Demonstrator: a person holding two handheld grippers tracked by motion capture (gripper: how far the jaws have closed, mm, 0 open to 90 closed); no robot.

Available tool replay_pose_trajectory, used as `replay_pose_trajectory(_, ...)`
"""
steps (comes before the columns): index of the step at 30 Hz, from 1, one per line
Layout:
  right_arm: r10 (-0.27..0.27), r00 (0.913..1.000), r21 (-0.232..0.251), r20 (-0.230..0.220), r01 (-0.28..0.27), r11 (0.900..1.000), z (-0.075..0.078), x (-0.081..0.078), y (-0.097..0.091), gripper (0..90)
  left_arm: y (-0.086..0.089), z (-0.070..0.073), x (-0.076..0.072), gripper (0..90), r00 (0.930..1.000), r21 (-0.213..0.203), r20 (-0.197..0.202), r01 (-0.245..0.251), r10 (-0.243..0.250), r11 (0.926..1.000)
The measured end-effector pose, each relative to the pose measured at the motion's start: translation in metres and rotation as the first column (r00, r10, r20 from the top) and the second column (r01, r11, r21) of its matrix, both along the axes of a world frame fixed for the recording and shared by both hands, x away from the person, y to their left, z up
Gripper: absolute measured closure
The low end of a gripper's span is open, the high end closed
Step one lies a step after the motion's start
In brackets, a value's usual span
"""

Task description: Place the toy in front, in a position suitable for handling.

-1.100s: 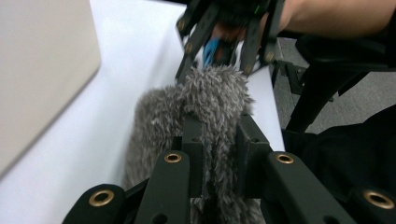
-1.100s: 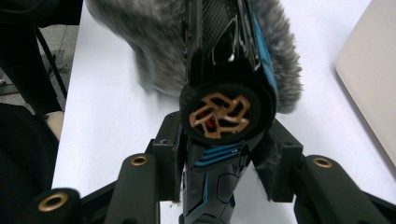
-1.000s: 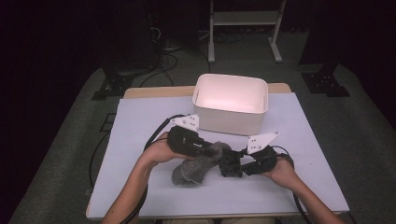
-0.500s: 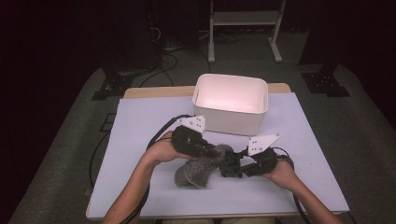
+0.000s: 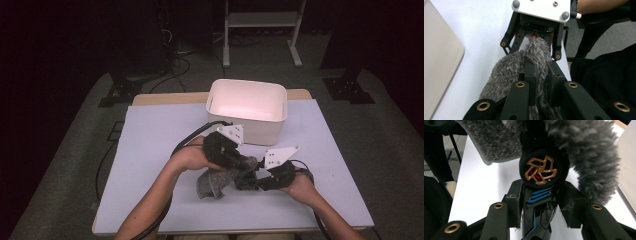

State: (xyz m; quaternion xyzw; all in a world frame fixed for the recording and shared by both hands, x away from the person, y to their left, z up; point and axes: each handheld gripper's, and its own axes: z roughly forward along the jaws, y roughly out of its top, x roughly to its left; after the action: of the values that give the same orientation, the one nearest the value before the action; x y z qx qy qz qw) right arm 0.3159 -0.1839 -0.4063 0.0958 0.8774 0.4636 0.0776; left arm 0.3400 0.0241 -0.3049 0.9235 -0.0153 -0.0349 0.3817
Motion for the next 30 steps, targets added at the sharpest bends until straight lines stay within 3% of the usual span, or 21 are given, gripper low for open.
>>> replay_pose_trajectory(3, -0.002, 1.0000, 0.000, -0.003, 0.002, 1.0000, 0.000, 0.000, 0.000, 55.6, 0.006, 0.000, 0.000, 81.0, 1.0000, -0.002, -0.003, -0.007, 0.007, 1.0000)
replay_pose_trajectory(8, 0.002, 1.0000, -0.021, 0.000, -0.002, 0.9998, -0.001, 0.001, 0.001, 58.3, 0.029, -0.006, 0.003, 80.3, 0.9978, -0.023, -0.012, -0.066, 0.066, 0.9976)
replay_pose_trajectory(11, 0.000, 0.9998, -0.016, -0.018, 0.000, 0.9999, -0.001, 0.002, -0.001, 59.1, 0.040, -0.013, 0.006, 80.5, 0.9959, -0.068, -0.057, -0.074, 0.070, 0.9949)
replay_pose_trajectory(15, 0.007, 0.9994, -0.020, -0.033, -0.008, 0.9998, 0.002, 0.005, 0.002, 57.1, 0.037, -0.013, 0.005, 80.6, 0.9965, -0.080, -0.053, -0.070, 0.066, 0.9943)
replay_pose_trajectory(18, 0.005, 0.9996, -0.020, -0.029, -0.006, 0.9998, 0.002, 0.006, 0.008, 50.1, 0.029, -0.012, 0.004, 80.6, 0.9976, -0.084, -0.053, -0.048, 0.044, 0.9953)
replay_pose_trajectory(22, 0.026, 0.9995, -0.037, -0.018, -0.026, 0.9990, 0.001, 0.007, 0.018, 53.5, 0.020, -0.009, 0.002, 80.5, 0.9991, -0.078, -0.034, -0.026, 0.024, 0.9966)
replay_pose_trajectory(23, 0.029, 0.9996, -0.045, 0.000, -0.029, 0.9986, 0.001, 0.006, 0.018, 54.7, 0.020, -0.008, 0.002, 80.4, 0.9993, -0.076, -0.030, -0.027, 0.024, 0.9968)
replay_pose_trajectory(28, 0.016, 0.9996, -0.029, -0.022, -0.017, 0.9994, 0.001, 0.006, 0.007, 55.3, 0.034, -0.005, 0.006, 80.4, 0.9973, -0.124, -0.042, -0.065, 0.060, 0.9901)
replay_pose_trajectory(30, 0.009, 0.9995, -0.020, -0.031, -0.010, 0.9998, 0.001, 0.006, 0.003, 55.3, 0.039, -0.010, 0.007, 80.4, 0.9956, -0.114, -0.050, -0.084, 0.079, 0.9899)
